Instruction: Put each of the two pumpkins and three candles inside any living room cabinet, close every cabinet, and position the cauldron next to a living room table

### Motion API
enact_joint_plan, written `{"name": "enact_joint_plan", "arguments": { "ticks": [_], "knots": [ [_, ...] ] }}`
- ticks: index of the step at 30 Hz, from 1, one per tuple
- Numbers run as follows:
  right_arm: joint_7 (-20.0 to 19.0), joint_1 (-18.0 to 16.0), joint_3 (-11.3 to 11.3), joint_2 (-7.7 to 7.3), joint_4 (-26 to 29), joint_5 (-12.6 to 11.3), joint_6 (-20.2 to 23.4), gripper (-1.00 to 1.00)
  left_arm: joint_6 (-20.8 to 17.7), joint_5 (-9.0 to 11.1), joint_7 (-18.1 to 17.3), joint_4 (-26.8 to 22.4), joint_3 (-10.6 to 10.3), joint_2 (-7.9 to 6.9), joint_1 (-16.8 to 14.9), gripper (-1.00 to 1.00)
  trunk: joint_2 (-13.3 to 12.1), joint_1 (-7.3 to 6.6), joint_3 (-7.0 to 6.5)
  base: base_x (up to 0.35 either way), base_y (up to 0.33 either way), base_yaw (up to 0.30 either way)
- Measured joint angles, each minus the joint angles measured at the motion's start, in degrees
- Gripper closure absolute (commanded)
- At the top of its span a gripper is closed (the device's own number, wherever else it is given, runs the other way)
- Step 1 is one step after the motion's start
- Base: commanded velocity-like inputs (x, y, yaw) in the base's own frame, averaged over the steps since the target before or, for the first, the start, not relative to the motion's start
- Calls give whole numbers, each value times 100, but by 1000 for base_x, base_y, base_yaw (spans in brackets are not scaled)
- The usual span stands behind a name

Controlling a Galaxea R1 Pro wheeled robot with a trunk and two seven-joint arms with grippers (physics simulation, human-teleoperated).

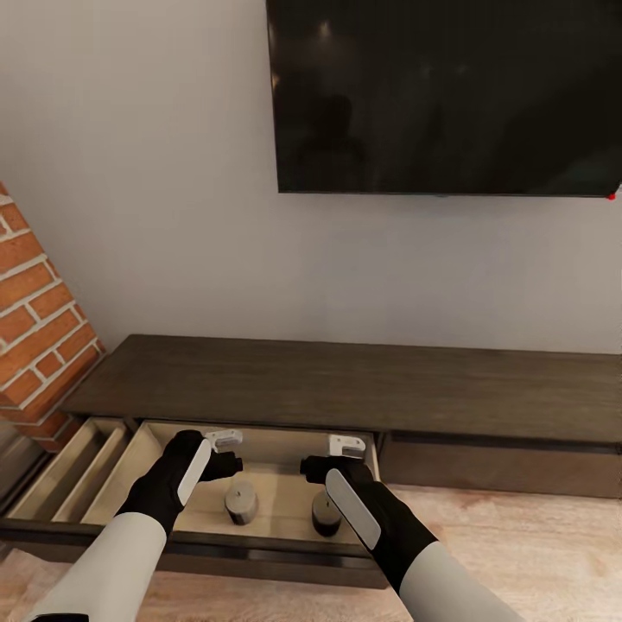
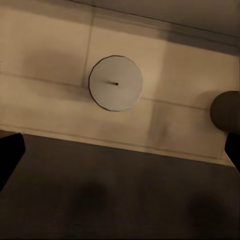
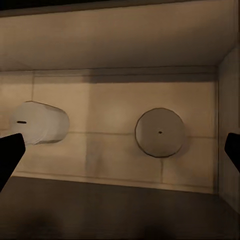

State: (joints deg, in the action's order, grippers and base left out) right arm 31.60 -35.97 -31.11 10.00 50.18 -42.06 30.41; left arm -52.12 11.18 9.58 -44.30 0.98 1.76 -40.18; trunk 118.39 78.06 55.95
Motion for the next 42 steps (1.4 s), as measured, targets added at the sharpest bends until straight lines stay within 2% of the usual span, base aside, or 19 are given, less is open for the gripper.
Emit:
{"name": "enact_joint_plan", "arguments": {
  "ticks": [29,32,36,39,42],
  "knots": [
    [4,-6,0,0,10,2,51,-100,-5,-2,7,0,8,-6,1,-100,-1163,-637,-521,-4,0,0],
    [8,5,2,0,167,2,341,-100,-12,-2,8,0,10,-7,1,-100,-1283,-703,-574,0,0,0],
    [26,64,176,0,977,6,997,-100,-131,-5,8,-23,53,-14,1,-100,-1444,-791,-647,0,0,0],
    [63,95,393,0,1565,16,1341,-100,-488,-10,6,-259,325,-29,6,-100,-1564,-857,-700,0,0,0],
    [108,205,610,0,1740,14,1631,-100,-655,-26,8,-645,545,-18,111,-100,-1684,-922,-754,0,0,0]
  ]
}}
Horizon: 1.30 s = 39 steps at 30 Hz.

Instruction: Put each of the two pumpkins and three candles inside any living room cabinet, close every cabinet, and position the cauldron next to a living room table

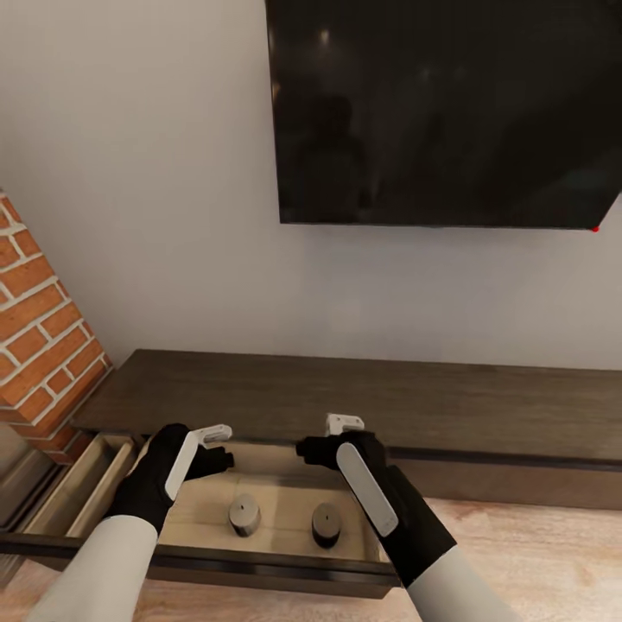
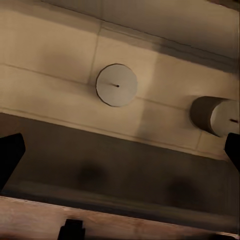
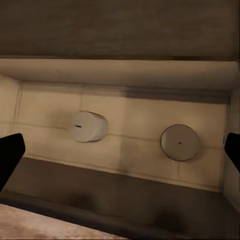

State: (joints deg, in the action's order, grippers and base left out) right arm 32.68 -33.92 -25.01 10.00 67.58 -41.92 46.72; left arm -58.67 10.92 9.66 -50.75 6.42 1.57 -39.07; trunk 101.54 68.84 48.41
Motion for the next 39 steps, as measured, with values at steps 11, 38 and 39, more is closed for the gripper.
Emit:
{"name": "enact_joint_plan", "arguments": {
  "ticks": [11,38,39],
  "knots": [
    [11,77,327,-250,54,-4,202,-100,-73,-28,0,-282,107,-6,276,-100,-441,-242,-198,0,0,0],
    [19,80,311,-198,34,44,145,-100,-133,32,0,-1847,307,-24,859,-100,-1524,-835,-682,-18,0,0],
    [19,79,312,-197,33,44,145,-100,-133,32,0,-1877,307,-21,871,-100,-1564,-856,-700,-248,0,0]
  ]
}}
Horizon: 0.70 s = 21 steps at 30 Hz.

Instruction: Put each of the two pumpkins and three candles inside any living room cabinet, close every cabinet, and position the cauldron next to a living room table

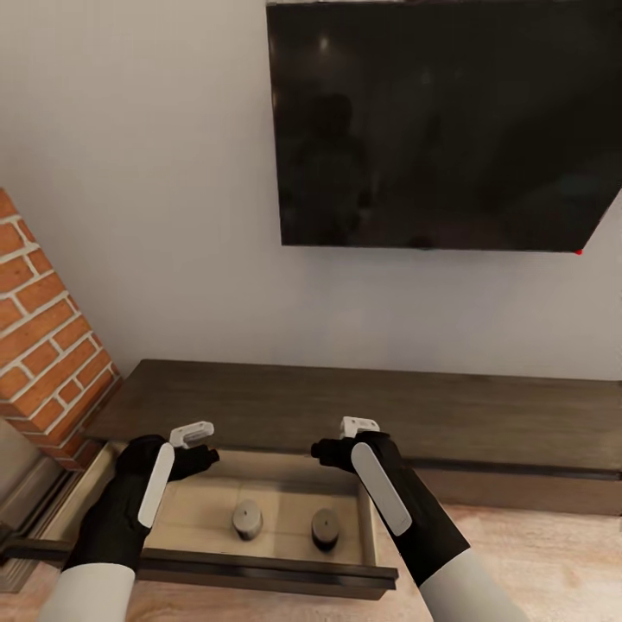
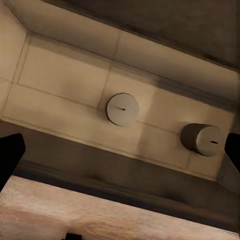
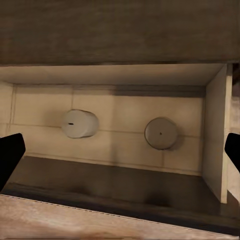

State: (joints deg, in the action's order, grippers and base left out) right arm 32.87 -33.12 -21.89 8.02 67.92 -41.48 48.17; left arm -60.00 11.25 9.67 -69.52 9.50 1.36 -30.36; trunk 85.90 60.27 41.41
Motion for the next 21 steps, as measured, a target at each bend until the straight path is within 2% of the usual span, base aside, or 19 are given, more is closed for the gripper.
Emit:
{"name": "enact_joint_plan", "arguments": {
  "ticks": [5,14,21],
  "knots": [
    [6,-1,-11,8,-10,5,0,-100,0,-3,0,-69,-2,17,26,-100,-42,-23,-18,-273,0,27],
    [1,0,-15,14,-15,4,-1,-100,0,4,-6,-103,-5,32,90,-100,-42,-23,-18,-38,0,16],
    [0,1,-17,7,-15,0,-4,-100,0,9,-8,-493,-15,39,299,-100,-42,-23,-18,-154,0,0]
  ]
}}
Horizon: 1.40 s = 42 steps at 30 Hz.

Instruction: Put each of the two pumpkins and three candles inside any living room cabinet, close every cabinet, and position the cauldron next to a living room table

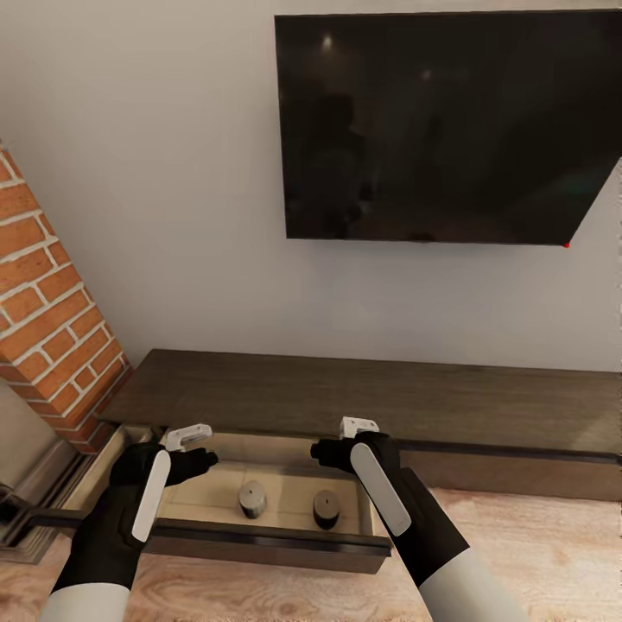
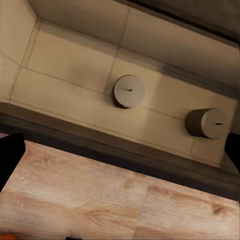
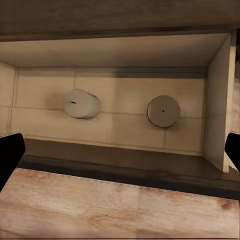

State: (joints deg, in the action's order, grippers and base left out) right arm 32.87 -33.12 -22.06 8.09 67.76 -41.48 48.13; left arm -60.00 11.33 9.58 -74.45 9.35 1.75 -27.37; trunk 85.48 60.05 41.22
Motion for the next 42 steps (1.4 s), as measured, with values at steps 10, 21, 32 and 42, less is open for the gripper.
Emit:
{"name": "enact_joint_plan", "arguments": {
  "ticks": [10,21,32,42],
  "knots": [
    [0,0,0,1,0,0,-5,-100,0,1,0,-60,-10,1,30,-100,0,0,-30,-248,0,93],
    [7,0,-8,7,0,0,2,-100,0,1,0,-61,-12,1,31,-100,0,0,-105,-158,0,200],
    [9,-1,-22,8,0,0,3,-100,0,1,0,-61,-21,5,31,-100,0,0,-176,-311,0,229],
    [9,0,-30,8,0,1,4,-100,0,2,0,-61,-21,9,37,-100,0,0,-219,-232,0,265]
  ]
}}
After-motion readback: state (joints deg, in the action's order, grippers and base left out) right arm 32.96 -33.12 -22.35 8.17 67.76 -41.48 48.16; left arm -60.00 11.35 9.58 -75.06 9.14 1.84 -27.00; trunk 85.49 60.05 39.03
